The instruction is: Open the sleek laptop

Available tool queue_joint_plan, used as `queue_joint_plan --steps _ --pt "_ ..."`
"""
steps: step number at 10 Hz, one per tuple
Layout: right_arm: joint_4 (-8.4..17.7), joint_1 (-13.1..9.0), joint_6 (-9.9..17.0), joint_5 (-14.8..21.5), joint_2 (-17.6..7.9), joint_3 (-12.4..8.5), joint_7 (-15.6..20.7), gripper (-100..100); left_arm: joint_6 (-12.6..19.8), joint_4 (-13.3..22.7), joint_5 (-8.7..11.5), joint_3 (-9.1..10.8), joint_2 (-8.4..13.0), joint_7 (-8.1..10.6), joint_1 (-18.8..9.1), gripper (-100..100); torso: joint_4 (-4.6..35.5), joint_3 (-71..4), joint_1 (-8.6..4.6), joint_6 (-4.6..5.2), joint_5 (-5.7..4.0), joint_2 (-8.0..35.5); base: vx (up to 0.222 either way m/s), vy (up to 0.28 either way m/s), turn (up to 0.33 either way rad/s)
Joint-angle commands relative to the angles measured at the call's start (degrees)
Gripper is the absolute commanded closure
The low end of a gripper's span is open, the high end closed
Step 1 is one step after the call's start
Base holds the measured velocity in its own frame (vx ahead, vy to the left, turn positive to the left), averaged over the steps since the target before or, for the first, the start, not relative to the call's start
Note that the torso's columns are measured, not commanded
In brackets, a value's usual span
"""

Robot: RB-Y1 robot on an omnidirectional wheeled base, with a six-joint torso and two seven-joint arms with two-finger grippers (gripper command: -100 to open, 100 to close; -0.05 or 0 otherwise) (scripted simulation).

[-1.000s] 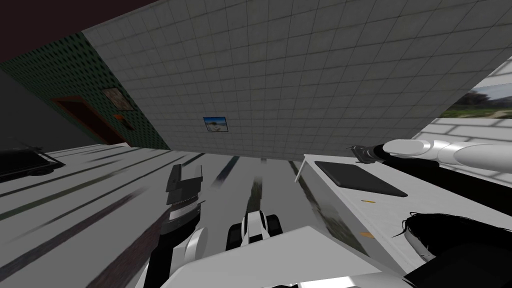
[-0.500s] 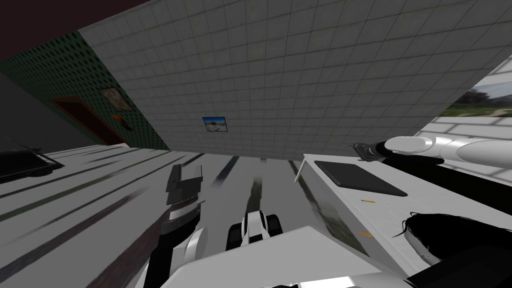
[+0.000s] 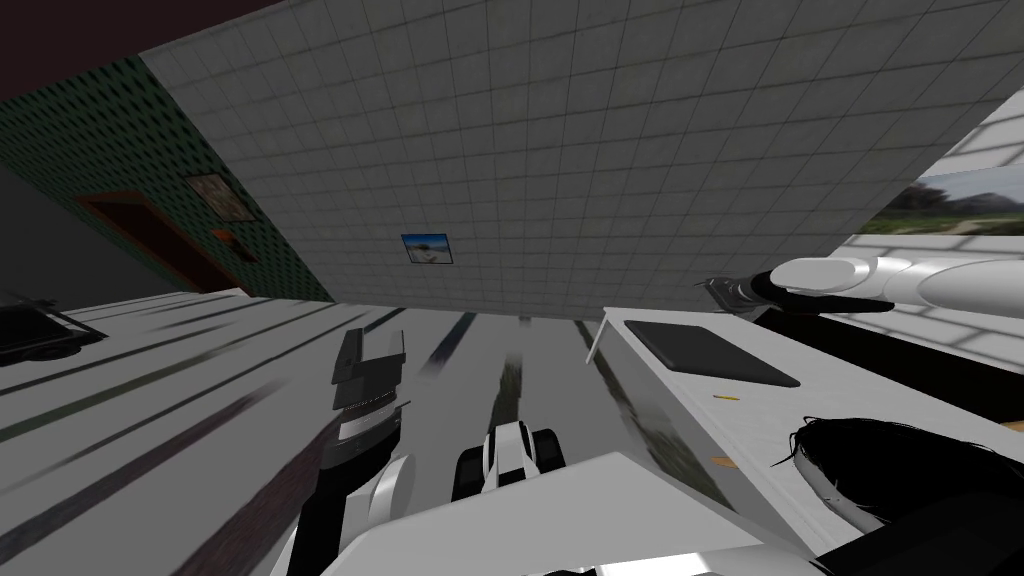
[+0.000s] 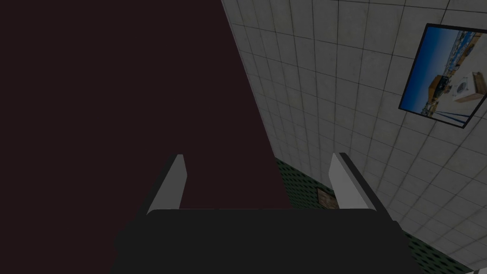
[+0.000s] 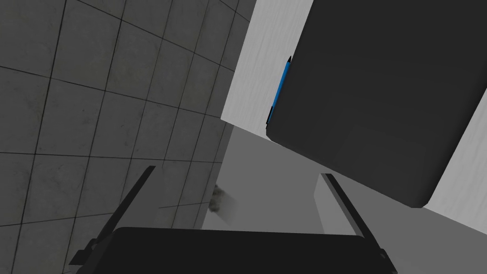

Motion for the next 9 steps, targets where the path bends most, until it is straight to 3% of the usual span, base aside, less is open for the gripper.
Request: queue_joint_plan --steps 1,3,4,9 --pt "-0.35 -0.07 -0.94 -1.12 -1.70 0.11 -0.34 -100 0.00 0.00 0.00 0.00 0.00 0.00 0.00 0 -0.01 0.00 -0.02 -0.01 -0.03 -0.01 -0.002 -0.011 -0.001" --pt "-0.21 -0.24 -1.22 -0.96 -1.56 0.08 -0.40 -100 0.00 0.00 0.00 0.00 0.00 0.00 0.00 0 -0.01 0.00 0.03 -0.01 0.00 -0.01 0.000 0.000 0.000" --pt "-0.27 -0.29 -1.02 -1.26 -1.67 0.35 -0.23 0 0.00 0.00 0.00 0.00 0.00 0.00 0.00 0 0.00 0.01 0.03 0.00 0.00 0.00 0.000 0.000 0.000" --pt "-0.27 -0.28 -1.04 -1.23 -1.66 0.32 -0.24 0 0.00 0.00 0.00 0.00 0.00 0.00 0.00 0 0.00 0.01 0.01 0.00 -0.01 0.01 0.000 0.000 0.000"
